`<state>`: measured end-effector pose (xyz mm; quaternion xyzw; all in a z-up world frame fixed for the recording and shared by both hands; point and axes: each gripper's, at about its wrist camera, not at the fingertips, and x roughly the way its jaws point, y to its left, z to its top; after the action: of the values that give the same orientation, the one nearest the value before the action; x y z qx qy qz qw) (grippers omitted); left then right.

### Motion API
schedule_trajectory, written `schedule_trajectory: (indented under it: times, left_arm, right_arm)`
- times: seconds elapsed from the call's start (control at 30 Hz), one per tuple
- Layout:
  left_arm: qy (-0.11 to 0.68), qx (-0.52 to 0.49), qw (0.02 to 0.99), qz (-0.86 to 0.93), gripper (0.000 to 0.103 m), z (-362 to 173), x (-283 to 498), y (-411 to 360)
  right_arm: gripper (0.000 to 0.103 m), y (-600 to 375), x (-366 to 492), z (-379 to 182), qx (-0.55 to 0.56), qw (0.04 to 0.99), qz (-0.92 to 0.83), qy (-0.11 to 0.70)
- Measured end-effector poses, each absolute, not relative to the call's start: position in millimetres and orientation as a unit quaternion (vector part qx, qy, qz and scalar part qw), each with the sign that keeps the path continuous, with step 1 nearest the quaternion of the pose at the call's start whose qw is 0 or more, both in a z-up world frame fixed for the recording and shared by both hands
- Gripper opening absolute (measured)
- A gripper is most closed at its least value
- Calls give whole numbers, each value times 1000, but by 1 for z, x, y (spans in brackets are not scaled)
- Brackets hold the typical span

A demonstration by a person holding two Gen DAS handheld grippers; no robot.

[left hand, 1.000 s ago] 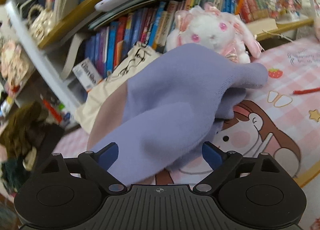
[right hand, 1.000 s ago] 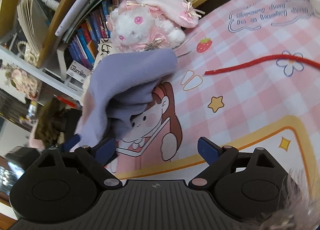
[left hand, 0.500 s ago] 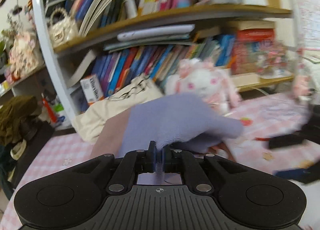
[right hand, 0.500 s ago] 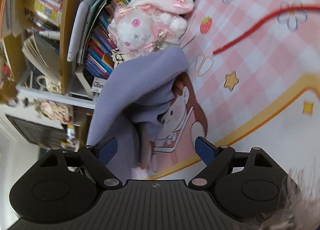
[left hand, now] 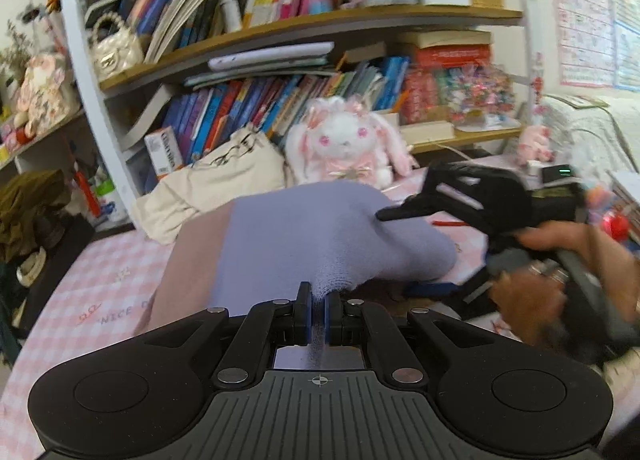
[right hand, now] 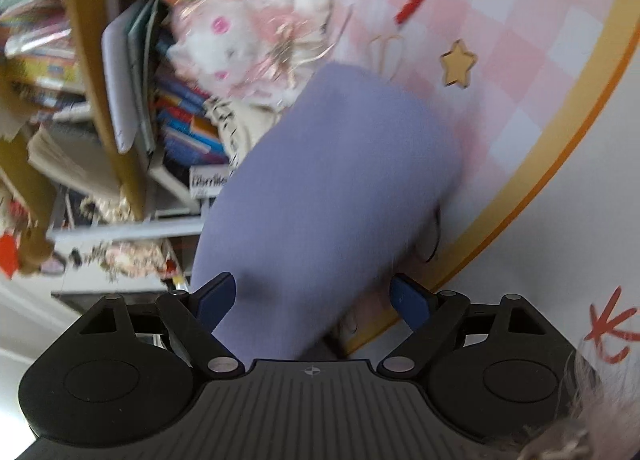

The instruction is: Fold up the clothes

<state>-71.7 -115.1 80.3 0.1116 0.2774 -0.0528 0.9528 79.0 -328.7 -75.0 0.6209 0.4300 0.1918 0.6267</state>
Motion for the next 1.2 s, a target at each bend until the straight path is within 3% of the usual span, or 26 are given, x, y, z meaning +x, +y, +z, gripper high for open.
schedule_trajectory:
  times: [0.1, 0.2, 0.47, 0.63, 0.8, 0.9, 0.97, 1.2]
  left_arm:
    - [282, 127, 949, -60, 4, 82, -82, -114]
    - [289, 130, 946, -67, 4, 80, -84, -113]
    - [219, 73, 961, -154, 4, 112, -71, -124]
    - [96, -58, 966, -233, 4, 177, -76, -92]
    - [-21, -163, 925, -342, 4, 225, -99, -42]
    - [-24, -181, 924, -337, 4, 222, -101, -14]
    - [15, -189, 936, -297, 4, 203, -92, 5]
    - [277, -184, 938, -94, 4, 55, -55, 69]
  right_arm:
    - [31, -337, 77, -88, 637, 602, 176, 448]
    - [14, -350, 67, -86, 647, 605, 182, 427]
    - [11, -393, 79, 17, 573, 741, 221, 271]
    - [11, -386, 91, 133, 505, 800, 293, 141]
    - [11, -340, 87, 236, 428, 798, 423, 29]
    - [11, -290, 98, 255, 374, 806, 454, 62]
    - [11, -254, 110, 247, 345, 815, 453, 111]
    - [11, -133, 156, 91, 235, 825, 357, 370]
